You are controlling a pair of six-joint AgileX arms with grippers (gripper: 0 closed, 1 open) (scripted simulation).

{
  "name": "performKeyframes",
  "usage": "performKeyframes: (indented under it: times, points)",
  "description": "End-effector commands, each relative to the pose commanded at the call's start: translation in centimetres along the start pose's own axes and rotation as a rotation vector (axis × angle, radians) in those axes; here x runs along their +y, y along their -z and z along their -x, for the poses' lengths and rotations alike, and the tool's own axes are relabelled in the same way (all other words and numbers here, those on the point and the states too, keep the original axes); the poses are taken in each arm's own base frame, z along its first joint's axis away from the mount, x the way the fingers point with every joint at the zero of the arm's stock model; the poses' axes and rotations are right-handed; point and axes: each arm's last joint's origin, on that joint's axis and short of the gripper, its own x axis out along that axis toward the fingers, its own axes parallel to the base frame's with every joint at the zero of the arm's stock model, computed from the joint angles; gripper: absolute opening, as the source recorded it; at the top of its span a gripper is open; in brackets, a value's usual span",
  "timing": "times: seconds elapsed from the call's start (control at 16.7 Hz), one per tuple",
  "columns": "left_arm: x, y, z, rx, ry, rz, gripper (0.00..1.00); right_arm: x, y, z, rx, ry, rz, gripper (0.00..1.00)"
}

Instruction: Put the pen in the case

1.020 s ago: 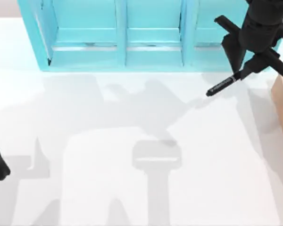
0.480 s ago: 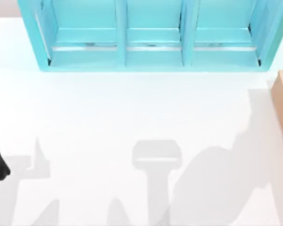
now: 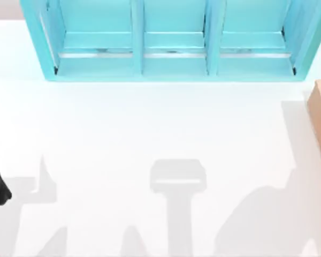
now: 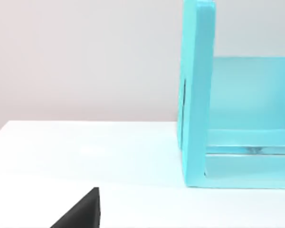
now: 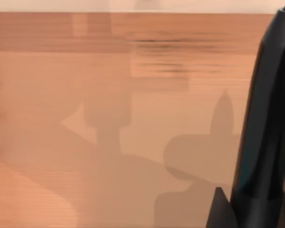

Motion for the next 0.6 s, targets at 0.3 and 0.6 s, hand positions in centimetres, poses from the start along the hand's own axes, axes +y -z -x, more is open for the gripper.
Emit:
performKeyframes:
  times: [0.3, 0.6]
  points:
    - [0.0, 0.0, 0.0, 0.0, 0.0, 0.0, 1.0, 0.1, 0.7, -1.4, 0.0, 0.0, 0.0, 0.0]
    - [0.0, 0.0, 0.0, 0.0, 0.0, 0.0, 1.0, 0.1, 1.7, -3.0, 0.001, -0.006, -0.002, 0.0]
